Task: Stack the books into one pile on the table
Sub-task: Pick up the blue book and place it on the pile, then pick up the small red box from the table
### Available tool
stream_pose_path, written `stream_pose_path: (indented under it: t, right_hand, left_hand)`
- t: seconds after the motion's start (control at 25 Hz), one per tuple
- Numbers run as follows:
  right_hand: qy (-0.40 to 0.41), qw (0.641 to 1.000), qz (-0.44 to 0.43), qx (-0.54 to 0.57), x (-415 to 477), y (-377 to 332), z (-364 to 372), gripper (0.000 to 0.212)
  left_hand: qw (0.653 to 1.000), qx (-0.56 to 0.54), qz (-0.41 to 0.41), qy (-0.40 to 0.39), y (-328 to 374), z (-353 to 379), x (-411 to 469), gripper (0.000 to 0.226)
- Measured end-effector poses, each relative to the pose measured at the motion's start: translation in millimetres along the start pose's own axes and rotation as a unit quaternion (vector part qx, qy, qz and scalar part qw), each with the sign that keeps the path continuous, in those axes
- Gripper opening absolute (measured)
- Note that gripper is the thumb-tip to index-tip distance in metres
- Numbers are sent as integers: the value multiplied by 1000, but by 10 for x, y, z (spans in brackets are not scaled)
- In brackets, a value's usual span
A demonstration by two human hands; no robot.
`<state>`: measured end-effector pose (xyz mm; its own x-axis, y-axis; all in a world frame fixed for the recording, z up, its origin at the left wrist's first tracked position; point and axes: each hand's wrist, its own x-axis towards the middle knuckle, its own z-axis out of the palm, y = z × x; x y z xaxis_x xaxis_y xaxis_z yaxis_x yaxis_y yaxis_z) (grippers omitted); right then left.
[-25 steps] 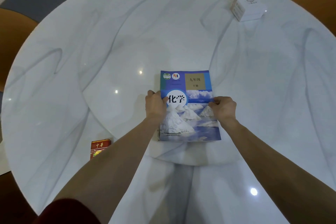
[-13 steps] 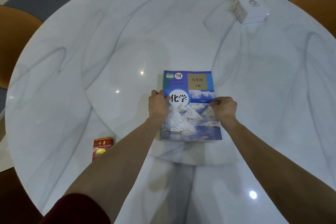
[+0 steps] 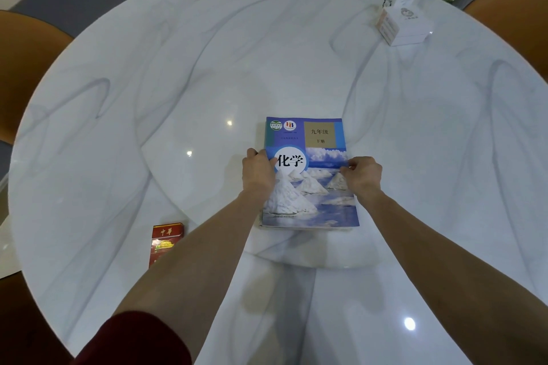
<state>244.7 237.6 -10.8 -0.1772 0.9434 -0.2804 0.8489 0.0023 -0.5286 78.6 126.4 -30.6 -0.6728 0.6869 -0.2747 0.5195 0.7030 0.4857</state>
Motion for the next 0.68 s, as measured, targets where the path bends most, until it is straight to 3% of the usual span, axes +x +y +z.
stream_pose_path:
  t: [0.2,0.32,0.68]
  right_hand:
    - [-18,998,-6,-52,-123,-33,-57,29]
    - [-8,989,-65,-131,-252,-100,-82,31]
    - [-41,906,-272,-323,-830,-567,46,38]
  left_hand:
    - [1000,-2,8,6,-88,-99,-80,38]
    - [998,39,51,4,-174,-215,-151,36]
    - [966,201,162,0,-375,-620,-539,37]
